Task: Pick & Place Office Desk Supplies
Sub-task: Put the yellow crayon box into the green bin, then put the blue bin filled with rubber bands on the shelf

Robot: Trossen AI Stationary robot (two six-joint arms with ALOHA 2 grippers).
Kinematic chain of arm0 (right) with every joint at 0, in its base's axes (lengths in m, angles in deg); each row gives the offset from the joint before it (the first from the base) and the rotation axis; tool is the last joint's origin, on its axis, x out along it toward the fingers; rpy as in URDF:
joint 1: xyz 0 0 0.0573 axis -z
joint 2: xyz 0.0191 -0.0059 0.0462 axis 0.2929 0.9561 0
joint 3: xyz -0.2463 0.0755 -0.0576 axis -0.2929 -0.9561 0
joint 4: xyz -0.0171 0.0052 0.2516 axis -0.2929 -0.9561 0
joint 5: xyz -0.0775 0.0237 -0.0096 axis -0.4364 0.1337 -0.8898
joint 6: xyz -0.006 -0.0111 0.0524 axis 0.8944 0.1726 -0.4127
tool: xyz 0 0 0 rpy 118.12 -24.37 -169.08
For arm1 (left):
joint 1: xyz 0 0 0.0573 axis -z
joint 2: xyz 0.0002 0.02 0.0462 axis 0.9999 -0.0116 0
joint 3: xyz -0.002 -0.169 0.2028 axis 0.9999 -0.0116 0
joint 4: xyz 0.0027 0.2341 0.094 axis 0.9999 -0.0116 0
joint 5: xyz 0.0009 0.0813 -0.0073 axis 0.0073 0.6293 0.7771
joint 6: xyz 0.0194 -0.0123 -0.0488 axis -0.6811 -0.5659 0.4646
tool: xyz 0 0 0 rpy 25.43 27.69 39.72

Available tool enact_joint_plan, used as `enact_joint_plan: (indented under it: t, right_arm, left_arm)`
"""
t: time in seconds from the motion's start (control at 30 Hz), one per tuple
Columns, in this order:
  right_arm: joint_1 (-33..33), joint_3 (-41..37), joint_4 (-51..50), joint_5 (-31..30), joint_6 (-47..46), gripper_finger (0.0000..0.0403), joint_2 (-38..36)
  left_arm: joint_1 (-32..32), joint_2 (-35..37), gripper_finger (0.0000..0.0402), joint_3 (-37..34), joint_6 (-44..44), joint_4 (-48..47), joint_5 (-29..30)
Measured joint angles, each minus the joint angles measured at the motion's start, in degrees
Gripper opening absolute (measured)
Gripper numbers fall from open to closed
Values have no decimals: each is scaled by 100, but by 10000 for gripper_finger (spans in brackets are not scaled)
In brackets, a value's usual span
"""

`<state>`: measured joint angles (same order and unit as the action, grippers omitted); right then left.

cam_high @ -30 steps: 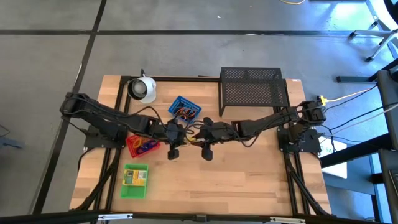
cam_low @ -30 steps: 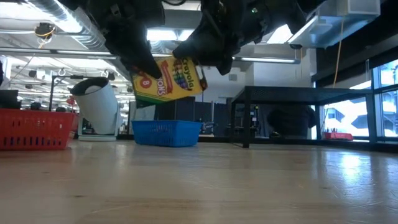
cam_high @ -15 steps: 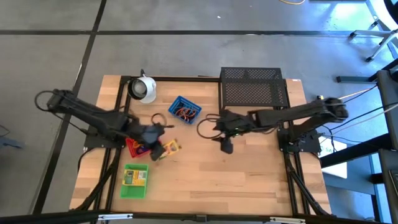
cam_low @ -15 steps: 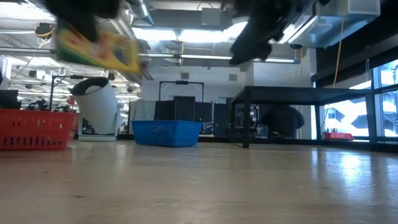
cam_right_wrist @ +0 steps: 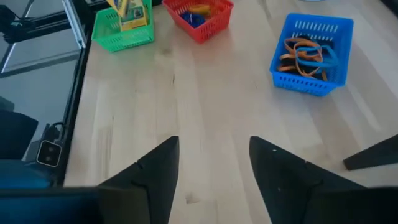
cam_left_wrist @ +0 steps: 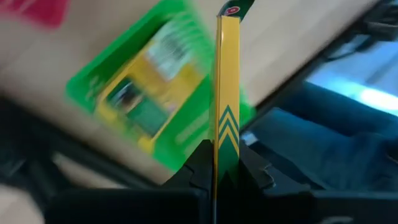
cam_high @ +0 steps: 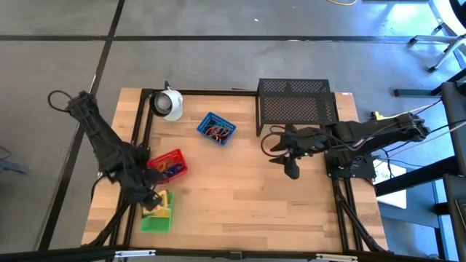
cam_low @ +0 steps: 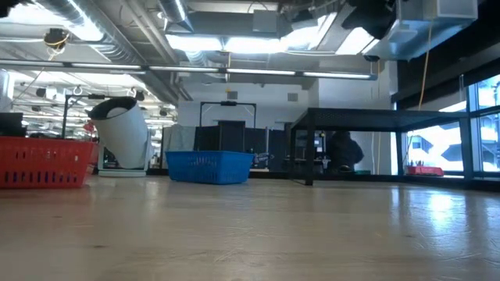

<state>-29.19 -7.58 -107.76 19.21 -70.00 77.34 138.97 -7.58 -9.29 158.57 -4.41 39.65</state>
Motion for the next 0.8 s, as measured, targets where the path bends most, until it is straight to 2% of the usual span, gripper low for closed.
enact_joint_plan:
  t: [0.17, 0.37, 0.57, 0.8]
  right_arm:
    - [-210, 0, -40, -221, -10, 192, -87]
    - [-274, 0, -191, -254, -9, 191, -59]
    - [-274, 0, -188, -252, 111, 191, -59]
    - [-273, 0, -185, -224, 548, 191, -55]
  left_arm:
    - [440, -382, 23, 0, 1080, -199, 26]
    - [555, -989, 30, 0, 1605, 24, 110]
    - [480, -1248, 82, 0, 1783, 70, -81]
    - [245, -998, 149, 0, 1721, 20, -278]
